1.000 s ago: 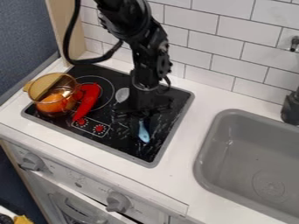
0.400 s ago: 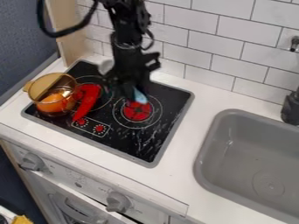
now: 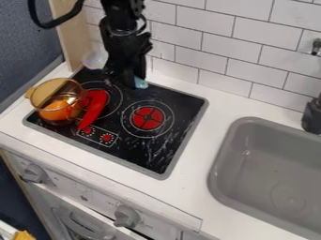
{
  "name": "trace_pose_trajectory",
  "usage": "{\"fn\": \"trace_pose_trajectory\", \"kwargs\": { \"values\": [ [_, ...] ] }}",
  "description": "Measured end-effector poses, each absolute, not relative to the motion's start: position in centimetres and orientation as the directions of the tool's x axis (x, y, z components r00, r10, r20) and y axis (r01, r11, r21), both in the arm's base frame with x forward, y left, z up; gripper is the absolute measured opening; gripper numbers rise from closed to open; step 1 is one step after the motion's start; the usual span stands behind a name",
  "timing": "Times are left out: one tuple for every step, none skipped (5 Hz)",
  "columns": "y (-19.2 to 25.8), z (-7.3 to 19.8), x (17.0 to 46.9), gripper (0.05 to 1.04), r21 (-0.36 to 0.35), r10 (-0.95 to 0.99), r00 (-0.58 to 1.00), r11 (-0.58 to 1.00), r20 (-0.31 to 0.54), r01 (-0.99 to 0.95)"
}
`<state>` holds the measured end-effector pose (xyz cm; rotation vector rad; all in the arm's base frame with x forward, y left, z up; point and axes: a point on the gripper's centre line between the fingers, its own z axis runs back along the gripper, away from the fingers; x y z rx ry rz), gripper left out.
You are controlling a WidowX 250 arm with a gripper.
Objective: Move the blue ladle to the right burner
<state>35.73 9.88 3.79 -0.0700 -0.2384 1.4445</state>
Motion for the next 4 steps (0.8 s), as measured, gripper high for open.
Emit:
{"fn": "trace_pose_trajectory", "kwargs": {
  "values": [
    [12.2, 3.1, 37.1, 0.323, -0.188, 0.993, 0.007, 0.029, 0.114, -0.982],
    [14.5, 2.5, 38.2, 0.323, -0.178, 0.991, -0.055, -0.033, 0.122, -0.983],
    [16.0, 1.0, 38.7, 0.323, -0.150, 0.989, -0.079, -0.059, 0.129, -0.987],
    [16.7, 0.4, 39.0, 0.324, -0.132, 0.985, -0.086, -0.066, 0.148, -0.989]
  ]
}}
